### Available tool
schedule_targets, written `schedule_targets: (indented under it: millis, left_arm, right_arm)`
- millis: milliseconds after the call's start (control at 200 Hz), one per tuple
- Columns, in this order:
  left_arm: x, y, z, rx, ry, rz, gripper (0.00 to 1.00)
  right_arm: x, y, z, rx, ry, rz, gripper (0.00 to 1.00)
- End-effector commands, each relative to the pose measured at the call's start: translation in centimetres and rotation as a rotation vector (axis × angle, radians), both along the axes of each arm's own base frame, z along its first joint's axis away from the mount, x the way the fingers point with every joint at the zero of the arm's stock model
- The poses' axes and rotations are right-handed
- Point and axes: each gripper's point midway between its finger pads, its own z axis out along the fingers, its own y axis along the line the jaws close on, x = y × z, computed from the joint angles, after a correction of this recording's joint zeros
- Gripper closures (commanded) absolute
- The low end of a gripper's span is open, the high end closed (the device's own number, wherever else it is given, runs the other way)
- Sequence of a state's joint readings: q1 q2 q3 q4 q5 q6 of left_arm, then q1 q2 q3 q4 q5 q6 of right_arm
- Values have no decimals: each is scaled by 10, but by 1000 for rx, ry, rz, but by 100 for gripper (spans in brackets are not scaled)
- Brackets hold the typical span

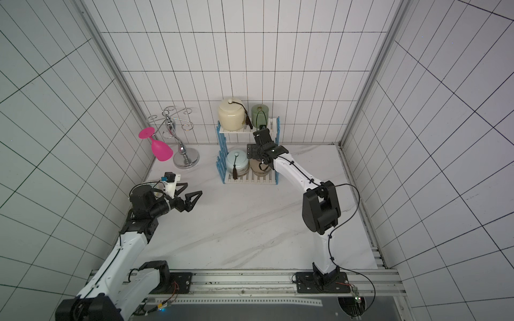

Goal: Remove the tea canisters from the shelf
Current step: Pick up the tea canister from the shelf.

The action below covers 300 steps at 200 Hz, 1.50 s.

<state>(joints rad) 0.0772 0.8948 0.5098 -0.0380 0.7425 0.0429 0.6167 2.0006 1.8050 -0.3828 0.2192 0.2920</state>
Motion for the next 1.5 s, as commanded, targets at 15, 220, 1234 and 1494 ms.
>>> schedule_targets:
  millis: [15,220,1234,1494]
  left_arm:
    - [-3,-3,0,-4,-1,-19,1]
    - [-3,-3,0,-4,-3,-18,1]
    - [-4,-3,0,-2,-7,-18,1]
    - [-4,-3,-1,-1,-5,-17,1]
  right_arm:
    - [3,-4,-14,-35,-8,-30,1]
    - [6,-1,-32,-48,15,-25,1]
    - [-3,-6,-67,-55,-1,-13,1]
    - [-1,-5,-70,-62,2,-8,9]
